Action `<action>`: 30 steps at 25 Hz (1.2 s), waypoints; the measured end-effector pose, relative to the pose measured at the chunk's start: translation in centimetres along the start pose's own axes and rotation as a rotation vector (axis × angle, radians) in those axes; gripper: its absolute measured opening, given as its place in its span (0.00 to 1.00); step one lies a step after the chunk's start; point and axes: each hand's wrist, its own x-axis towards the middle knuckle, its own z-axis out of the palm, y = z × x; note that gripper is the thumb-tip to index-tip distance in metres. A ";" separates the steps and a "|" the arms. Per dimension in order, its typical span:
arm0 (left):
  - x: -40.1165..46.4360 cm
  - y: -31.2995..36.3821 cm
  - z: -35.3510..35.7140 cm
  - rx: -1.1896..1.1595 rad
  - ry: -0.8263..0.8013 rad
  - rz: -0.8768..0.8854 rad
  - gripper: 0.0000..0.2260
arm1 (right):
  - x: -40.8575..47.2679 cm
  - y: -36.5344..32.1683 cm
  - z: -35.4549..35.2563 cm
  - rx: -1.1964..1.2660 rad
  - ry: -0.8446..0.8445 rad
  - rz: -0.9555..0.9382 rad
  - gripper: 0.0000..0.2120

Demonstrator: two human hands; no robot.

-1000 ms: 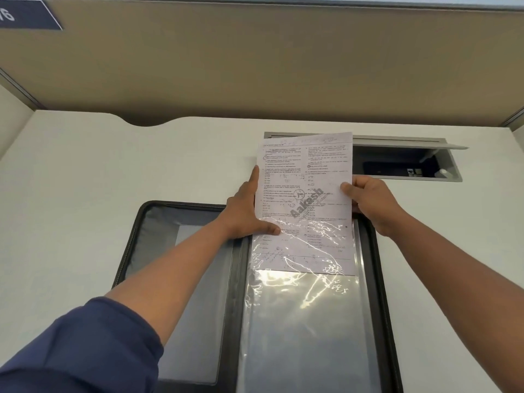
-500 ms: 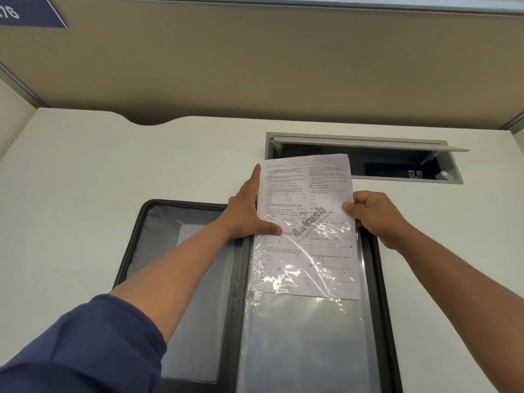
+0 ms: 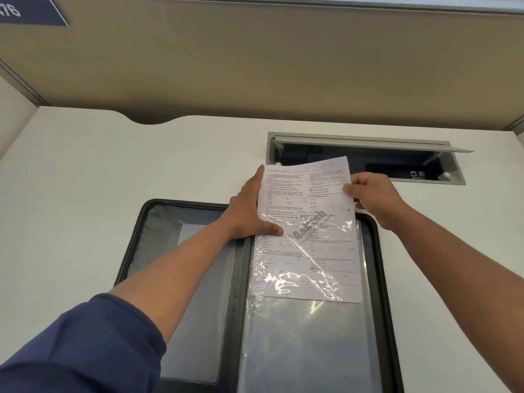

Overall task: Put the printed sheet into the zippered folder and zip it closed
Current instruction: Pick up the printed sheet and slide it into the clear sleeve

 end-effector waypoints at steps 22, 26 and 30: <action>0.0 -0.6 0.2 -0.006 0.045 0.038 0.59 | -0.1 0.1 -0.3 -0.010 -0.106 0.021 0.06; 0.5 -1.1 0.2 0.083 0.001 0.032 0.63 | 0.1 -0.2 -0.4 -0.054 -0.136 0.000 0.07; 0.6 -1.1 0.0 0.146 -0.028 0.009 0.61 | -0.8 0.6 -0.5 -0.060 -0.151 -0.024 0.07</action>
